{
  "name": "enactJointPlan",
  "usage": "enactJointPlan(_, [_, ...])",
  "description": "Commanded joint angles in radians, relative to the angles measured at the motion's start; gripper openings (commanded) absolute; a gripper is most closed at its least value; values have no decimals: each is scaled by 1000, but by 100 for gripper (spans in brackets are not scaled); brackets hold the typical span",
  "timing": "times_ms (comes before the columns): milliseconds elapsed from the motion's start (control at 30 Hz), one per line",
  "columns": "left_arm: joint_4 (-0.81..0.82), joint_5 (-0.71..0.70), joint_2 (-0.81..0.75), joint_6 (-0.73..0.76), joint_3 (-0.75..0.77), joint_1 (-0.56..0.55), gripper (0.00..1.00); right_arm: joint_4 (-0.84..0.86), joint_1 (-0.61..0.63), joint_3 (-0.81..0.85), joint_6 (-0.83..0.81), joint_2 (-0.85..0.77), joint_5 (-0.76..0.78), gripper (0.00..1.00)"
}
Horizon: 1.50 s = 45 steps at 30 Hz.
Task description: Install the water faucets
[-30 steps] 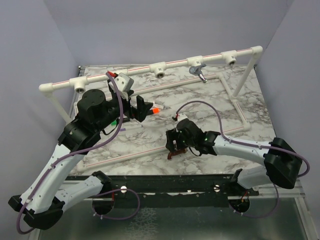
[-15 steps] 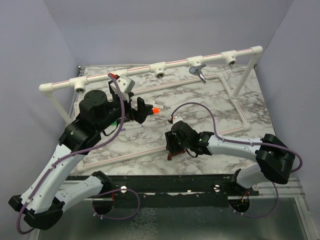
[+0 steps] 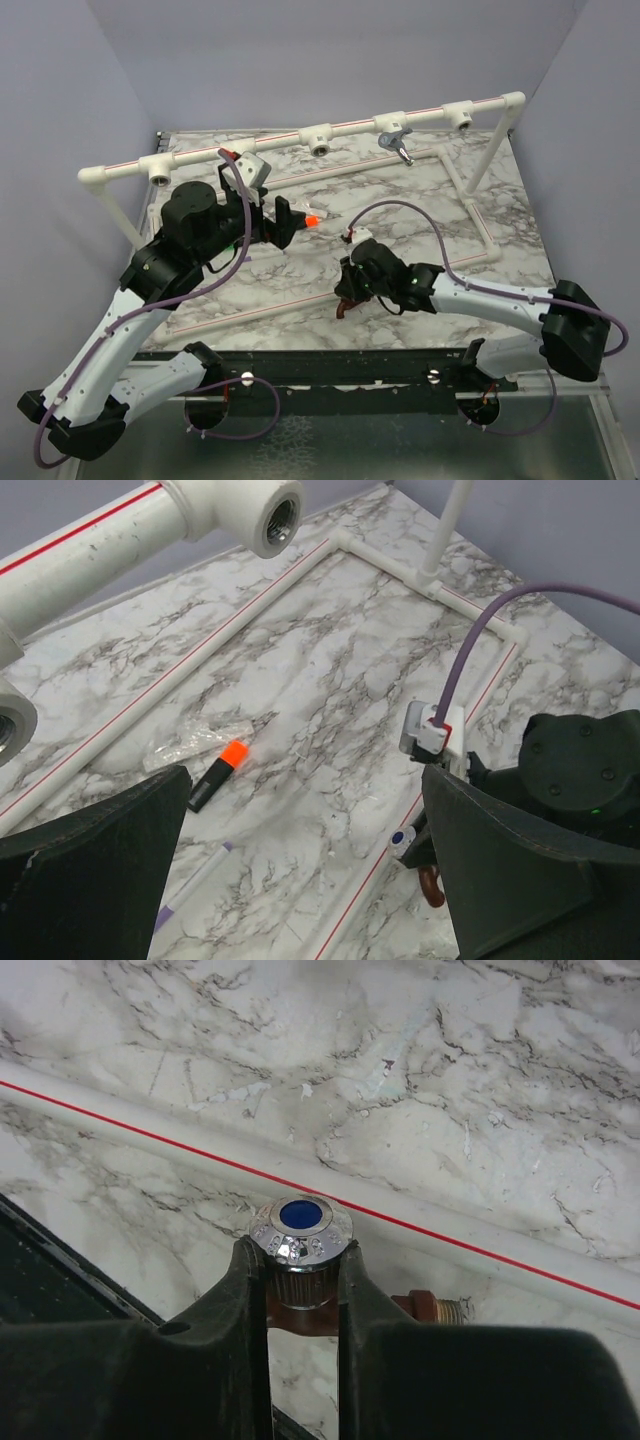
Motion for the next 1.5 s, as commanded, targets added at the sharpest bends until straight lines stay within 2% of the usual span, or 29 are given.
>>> enactJointPlan(0, [-5,-34,-14,-27,-27,-2,99,-18,10,0,-55,-105,-28,0])
enactJointPlan(367, [-10,-97,34,-105,-106,-2,99,137,10,-117,-203,-327,-154,0])
enactJointPlan(700, [7,6,135,-227,-188,2,99,288,10,-238,-378,-482,-258,1])
enactJointPlan(900, [56,83,151,-280,-268,37,99,367,10,-281,-507,-510,-343,0])
enactJointPlan(1133, [211,458,146,-386,-413,233,99,437,10,-279,-627,-451,-494,1])
enactJointPlan(1467, [445,811,158,-571,-542,301,99,550,9,-281,-772,-391,-686,0])
